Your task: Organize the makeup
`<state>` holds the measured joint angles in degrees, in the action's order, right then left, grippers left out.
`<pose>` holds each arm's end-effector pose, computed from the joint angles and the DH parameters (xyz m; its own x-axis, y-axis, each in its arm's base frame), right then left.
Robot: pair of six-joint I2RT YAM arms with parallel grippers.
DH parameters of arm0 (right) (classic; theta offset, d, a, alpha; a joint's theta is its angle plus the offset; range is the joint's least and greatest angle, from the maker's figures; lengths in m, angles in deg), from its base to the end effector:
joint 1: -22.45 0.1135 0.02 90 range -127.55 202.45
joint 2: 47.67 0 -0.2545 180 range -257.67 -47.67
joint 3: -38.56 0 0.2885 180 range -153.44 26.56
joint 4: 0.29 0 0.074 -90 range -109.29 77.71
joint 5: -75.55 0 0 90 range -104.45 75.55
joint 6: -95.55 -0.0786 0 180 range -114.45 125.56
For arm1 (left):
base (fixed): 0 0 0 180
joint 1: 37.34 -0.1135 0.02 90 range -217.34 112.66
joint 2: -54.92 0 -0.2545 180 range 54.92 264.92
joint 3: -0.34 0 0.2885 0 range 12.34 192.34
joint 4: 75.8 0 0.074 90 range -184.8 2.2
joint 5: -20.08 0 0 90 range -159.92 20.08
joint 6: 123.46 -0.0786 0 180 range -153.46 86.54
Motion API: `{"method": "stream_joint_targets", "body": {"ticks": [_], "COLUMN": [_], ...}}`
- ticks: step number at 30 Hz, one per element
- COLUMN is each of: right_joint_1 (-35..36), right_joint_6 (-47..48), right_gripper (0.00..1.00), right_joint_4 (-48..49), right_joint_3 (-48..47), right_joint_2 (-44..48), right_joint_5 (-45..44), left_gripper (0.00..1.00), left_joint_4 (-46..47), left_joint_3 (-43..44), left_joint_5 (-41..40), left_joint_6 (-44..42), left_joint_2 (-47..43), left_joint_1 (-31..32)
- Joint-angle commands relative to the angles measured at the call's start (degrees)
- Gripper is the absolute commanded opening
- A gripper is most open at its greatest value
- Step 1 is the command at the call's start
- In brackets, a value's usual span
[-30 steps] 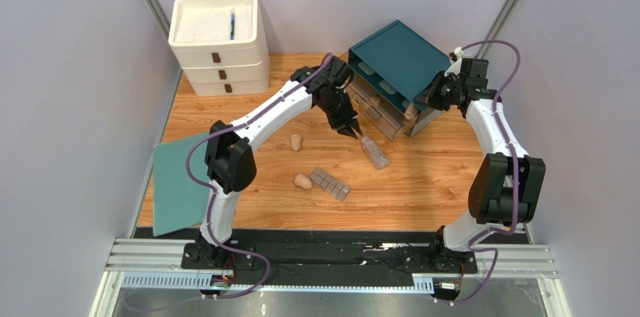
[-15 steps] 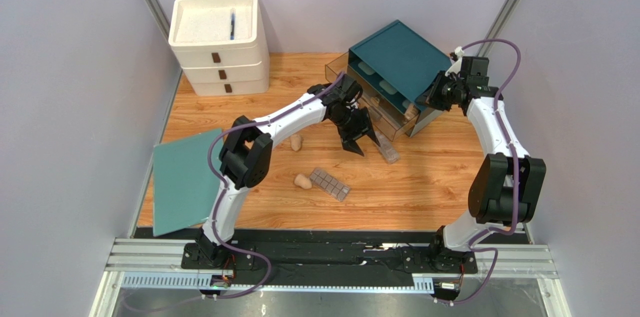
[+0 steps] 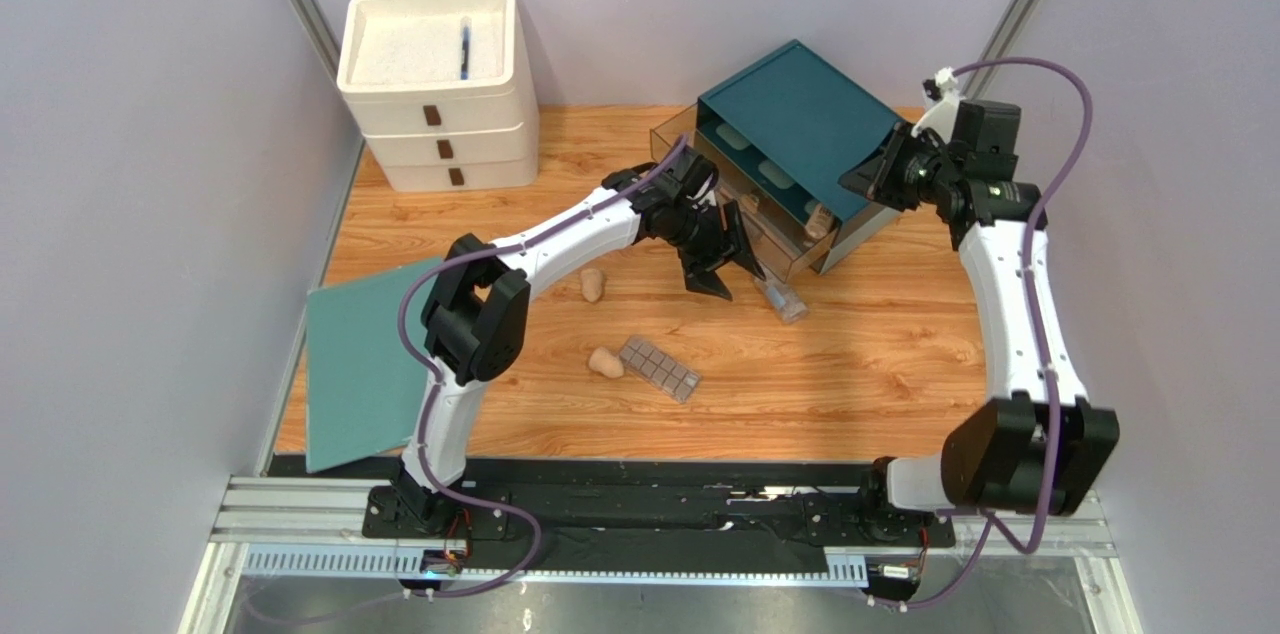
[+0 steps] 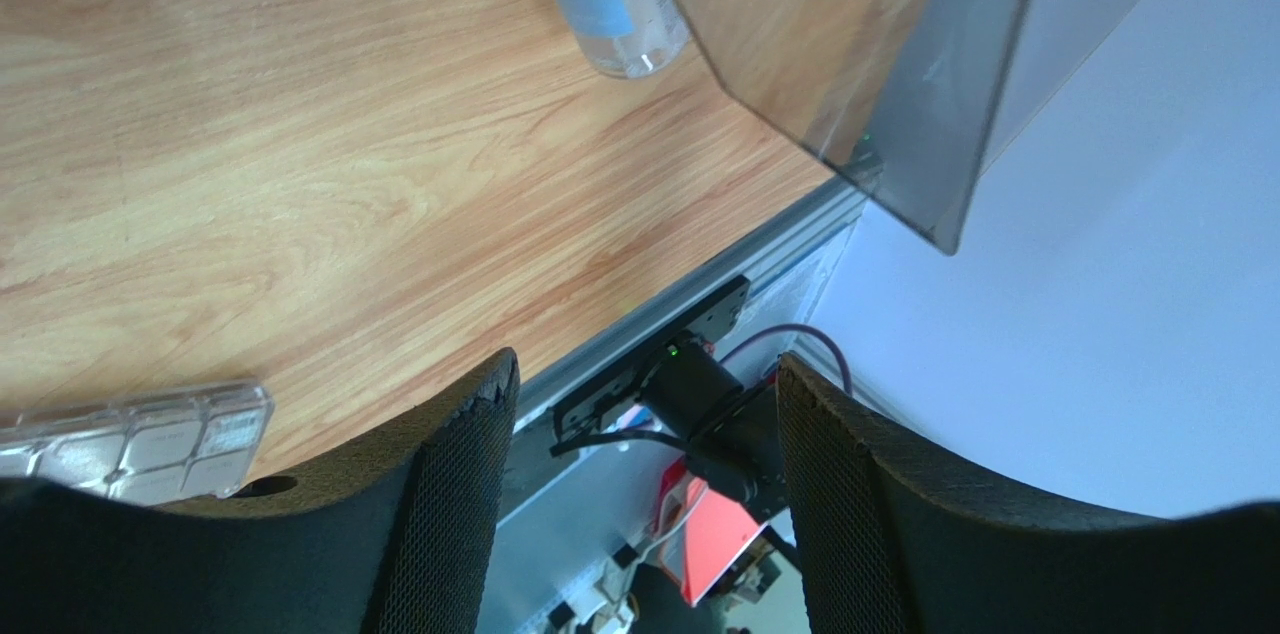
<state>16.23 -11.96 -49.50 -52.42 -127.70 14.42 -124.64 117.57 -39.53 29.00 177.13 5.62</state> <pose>0.3733 -0.0025 0.3305 -0.6719 0.3383 -0.6589 -0.0837 0.8492 0.5214 0.3584 -0.3881 0.1893 -0.9882 -0.1250 0.0891 -0.1509 0.6855 -0.7122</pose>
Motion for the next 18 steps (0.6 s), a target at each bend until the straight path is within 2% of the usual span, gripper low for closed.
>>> {"method": "stream_joint_targets", "body": {"ticks": [1,2,3,5,6,9,10,12,18], "right_joint_1": [0.33,0.42,0.77,0.86,0.86,0.86,0.86,1.03,2.87], "right_joint_6": [1.43,2.13,2.31,3.36,3.54,4.07,3.9,3.9,3.72], "right_gripper": [0.12,0.15,0.25,0.32,0.41,0.5,0.56,0.6,0.68], "right_joint_4": [0.21,0.12,0.38,0.73,1.08,1.88,2.31,3.19,4.42], "right_joint_3": [2.76,6.35,8.82,13.48,18.81,27.53,29.65,34.04,36.62], "right_joint_2": [9.7,11.11,13.99,16.65,18.31,23.24,24.12,25.97,24.05], "right_joint_5": [4.09,4.27,4.62,5.32,5.59,5.68,5.77,5.77,0.06], "left_gripper": [0.68,0.68,0.68,0.68,0.68,0.68,0.68,0.68,0.68], "left_joint_4": [0.98,1.15,1.16,1.24,1.51,1.59,1.51,1.51,1.51], "left_joint_3": [-2.39,-3.53,-4.15,-5.38,-5.73,-6.7,-6.97,-7.23,-7.5], "left_joint_5": [0.81,0.81,0.81,0.98,1.16,1.6,1.77,2.21,4.41], "left_joint_6": [-2.07,-2.16,-2.34,-2.69,-2.78,-3.48,-3.83,-3.75,-3.39], "left_joint_2": [-5.23,-5.58,-6.28,-6.9,-7.42,-8.22,-8.31,-8.22,-6.72], "left_joint_1": [-1.29,-1.56,-1.74,-2.79,-3.14,-4.29,-4.55,-5.08,-5.25]}}
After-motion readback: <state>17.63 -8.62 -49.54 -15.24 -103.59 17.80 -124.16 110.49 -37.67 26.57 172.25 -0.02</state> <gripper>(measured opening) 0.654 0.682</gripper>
